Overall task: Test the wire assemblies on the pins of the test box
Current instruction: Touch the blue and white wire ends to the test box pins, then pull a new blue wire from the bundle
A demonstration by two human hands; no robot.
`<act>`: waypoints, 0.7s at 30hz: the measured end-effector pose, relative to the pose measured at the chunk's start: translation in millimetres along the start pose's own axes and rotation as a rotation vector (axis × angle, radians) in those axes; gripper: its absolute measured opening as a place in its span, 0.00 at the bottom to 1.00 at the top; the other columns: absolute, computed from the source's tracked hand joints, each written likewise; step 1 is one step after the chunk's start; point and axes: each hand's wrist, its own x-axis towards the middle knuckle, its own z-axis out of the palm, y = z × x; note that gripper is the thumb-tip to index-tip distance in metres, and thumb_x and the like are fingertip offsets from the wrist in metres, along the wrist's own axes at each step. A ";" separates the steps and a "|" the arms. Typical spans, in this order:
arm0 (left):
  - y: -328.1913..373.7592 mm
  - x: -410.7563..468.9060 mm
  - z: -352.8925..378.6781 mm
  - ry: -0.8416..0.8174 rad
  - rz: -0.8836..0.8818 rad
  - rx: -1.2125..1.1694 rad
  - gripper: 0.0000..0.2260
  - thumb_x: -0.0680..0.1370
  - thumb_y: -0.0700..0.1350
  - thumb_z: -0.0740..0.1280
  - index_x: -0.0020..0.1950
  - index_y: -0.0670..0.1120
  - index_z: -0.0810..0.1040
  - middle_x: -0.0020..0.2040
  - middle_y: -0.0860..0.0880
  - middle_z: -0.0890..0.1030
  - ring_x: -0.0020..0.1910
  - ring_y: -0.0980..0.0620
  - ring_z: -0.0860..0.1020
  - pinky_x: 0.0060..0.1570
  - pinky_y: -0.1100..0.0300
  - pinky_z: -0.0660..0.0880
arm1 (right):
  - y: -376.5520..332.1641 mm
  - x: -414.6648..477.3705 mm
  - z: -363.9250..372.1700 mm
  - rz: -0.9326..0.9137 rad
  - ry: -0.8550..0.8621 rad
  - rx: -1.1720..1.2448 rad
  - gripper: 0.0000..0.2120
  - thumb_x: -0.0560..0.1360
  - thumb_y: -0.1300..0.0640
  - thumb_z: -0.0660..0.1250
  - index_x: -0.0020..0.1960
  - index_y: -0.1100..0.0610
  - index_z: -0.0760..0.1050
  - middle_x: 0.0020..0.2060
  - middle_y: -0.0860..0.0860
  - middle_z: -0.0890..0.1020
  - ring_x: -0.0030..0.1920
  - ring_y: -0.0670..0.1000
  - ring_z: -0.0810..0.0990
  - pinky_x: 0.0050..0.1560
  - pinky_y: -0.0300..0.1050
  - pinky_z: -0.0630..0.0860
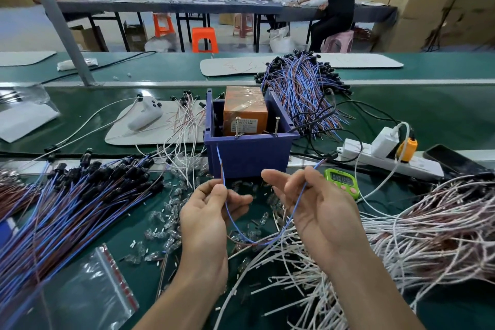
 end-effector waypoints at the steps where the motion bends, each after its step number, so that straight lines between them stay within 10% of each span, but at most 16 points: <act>1: 0.3 0.7 -0.7 -0.001 0.008 0.010 0.05 0.85 0.37 0.61 0.56 0.41 0.76 0.35 0.45 0.84 0.40 0.45 0.87 0.39 0.61 0.82 | -0.5 0.6 -0.9 0.003 -0.004 0.019 0.18 0.78 0.54 0.61 0.34 0.63 0.77 0.52 0.72 0.83 0.61 0.62 0.83 0.72 0.55 0.67; 9: 1.9 10.7 -7.1 0.009 0.074 0.072 0.05 0.82 0.34 0.65 0.51 0.41 0.80 0.38 0.43 0.86 0.41 0.48 0.86 0.41 0.63 0.82 | -7.4 0.0 -7.2 0.037 -0.148 0.293 0.19 0.80 0.56 0.61 0.30 0.57 0.70 0.27 0.55 0.71 0.36 0.57 0.75 0.63 0.55 0.77; 21: 4.2 15.2 -14.9 0.015 0.148 0.164 0.09 0.80 0.33 0.66 0.43 0.45 0.80 0.33 0.47 0.84 0.35 0.53 0.83 0.38 0.64 0.79 | -7.9 -2.8 -5.4 0.002 -0.169 0.300 0.19 0.75 0.56 0.62 0.26 0.54 0.64 0.22 0.50 0.57 0.26 0.52 0.59 0.43 0.48 0.71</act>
